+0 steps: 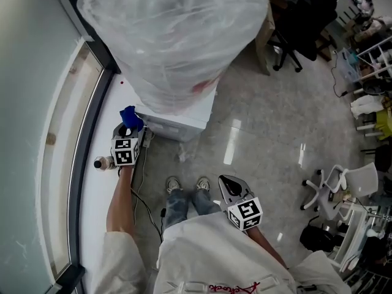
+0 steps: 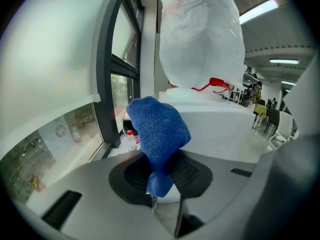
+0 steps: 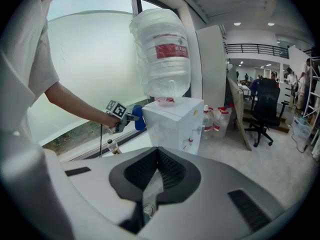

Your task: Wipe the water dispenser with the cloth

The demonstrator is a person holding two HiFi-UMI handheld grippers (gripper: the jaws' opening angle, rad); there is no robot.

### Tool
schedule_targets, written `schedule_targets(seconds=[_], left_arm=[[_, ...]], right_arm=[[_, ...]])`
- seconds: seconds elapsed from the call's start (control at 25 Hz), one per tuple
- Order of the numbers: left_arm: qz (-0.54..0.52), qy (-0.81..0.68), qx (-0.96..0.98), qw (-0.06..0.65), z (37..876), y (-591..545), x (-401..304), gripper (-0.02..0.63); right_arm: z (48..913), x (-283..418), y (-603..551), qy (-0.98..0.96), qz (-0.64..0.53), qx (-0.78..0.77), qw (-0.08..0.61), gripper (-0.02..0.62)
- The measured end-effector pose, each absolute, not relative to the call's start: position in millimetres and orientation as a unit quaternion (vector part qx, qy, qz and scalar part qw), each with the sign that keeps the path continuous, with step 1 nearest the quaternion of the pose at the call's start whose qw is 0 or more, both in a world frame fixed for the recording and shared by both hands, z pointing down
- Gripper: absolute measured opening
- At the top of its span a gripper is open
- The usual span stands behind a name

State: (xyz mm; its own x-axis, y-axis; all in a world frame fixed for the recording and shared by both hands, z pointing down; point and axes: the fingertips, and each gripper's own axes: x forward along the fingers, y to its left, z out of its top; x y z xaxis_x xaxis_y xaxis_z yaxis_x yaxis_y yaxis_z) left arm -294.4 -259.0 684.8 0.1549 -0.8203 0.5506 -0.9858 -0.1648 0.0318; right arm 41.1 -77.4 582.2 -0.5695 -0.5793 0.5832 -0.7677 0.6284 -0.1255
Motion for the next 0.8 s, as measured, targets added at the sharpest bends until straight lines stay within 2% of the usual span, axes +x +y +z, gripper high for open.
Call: schedule_targets(seconds=[0.4, 0.8], left_arm=[[0.222, -0.588, 0.753, 0.196, 704.1, -252.5, -247.8, 0.091], [0.236, -0.532, 0.791, 0.186, 715.3, -239.2, -156.6, 0.092]], right_arm=[[586.9, 39.5, -73.5, -0.867, 0.190, 0.387, 0.250, 0.015], [589.3, 73.0, -60.3, -0.859, 0.197, 0.404, 0.246, 0.015]])
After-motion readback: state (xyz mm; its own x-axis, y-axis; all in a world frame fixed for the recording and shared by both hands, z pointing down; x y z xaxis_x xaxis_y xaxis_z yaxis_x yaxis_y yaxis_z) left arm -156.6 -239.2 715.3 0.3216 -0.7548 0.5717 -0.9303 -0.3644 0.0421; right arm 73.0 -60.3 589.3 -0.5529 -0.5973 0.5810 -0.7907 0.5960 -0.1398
